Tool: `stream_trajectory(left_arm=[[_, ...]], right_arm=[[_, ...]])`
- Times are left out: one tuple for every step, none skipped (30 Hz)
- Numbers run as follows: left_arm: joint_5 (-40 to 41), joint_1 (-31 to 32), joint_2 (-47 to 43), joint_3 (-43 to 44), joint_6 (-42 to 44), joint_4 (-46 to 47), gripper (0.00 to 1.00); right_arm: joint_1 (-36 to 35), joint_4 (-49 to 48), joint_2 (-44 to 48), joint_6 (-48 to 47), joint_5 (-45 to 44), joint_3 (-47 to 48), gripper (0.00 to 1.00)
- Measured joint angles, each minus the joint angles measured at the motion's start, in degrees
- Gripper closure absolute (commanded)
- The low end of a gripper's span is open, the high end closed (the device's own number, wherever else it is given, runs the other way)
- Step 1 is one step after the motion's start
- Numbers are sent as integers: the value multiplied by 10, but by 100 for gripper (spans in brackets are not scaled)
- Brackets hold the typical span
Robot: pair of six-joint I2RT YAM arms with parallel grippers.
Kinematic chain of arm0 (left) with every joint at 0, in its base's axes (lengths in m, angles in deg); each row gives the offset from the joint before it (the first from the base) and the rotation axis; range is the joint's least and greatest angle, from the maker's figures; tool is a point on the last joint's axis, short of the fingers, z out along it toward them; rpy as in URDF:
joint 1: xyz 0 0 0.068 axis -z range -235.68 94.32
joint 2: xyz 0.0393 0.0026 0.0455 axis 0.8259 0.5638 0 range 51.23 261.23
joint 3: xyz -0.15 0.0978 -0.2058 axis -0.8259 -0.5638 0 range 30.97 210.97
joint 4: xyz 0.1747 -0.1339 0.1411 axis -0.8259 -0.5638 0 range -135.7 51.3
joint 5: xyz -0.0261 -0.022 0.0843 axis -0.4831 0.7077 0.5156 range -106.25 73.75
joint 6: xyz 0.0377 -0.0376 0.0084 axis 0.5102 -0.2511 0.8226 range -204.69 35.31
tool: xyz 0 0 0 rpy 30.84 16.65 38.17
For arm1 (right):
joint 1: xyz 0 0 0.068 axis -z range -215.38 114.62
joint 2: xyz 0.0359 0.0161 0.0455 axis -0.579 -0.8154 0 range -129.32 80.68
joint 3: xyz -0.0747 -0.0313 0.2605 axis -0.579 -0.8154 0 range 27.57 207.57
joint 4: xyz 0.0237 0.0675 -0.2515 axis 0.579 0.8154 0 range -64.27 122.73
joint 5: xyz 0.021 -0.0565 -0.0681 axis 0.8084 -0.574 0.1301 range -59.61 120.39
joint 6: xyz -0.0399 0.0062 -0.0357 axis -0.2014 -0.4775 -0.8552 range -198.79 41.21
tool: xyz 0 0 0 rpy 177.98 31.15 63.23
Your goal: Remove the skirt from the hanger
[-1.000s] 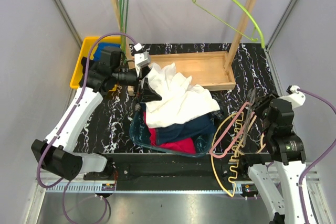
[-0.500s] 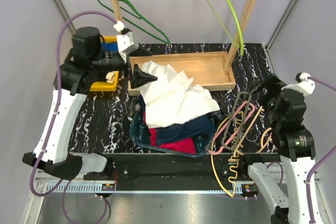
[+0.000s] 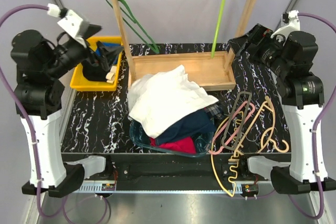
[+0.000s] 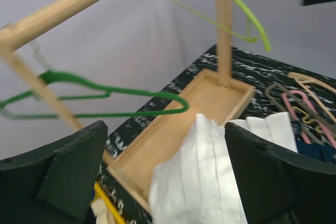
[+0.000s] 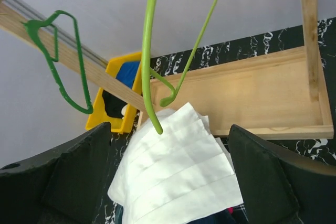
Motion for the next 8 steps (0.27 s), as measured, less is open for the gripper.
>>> stream_trajectory(left_arm=[[2, -31, -6, -4, -13, 0, 1], [4, -53, -11, -9, -26, -1, 1], [5, -72, -16, -15, -38, -3, 1], [5, -85, -21, -22, -47, -4, 1], [5, -92, -26, -31, -56, -6, 1], [5, -97, -32, -42, -64, -11, 1], [5, -99, -35, -47, -69, -13, 1], [6, -103, -39, -57, -76, -15, 1]], right_arm=[[-1, 0, 4, 3, 4, 3, 0], [-1, -1, 10, 6, 7, 7, 0], [-1, -1, 16, 11, 9, 13, 1], [-2, -1, 23, 14, 13, 21, 0], [-2, -2, 28, 17, 14, 26, 0], [-2, -4, 36, 19, 14, 33, 1], [-2, -4, 39, 19, 14, 36, 0], [-2, -4, 45, 19, 14, 41, 0]])
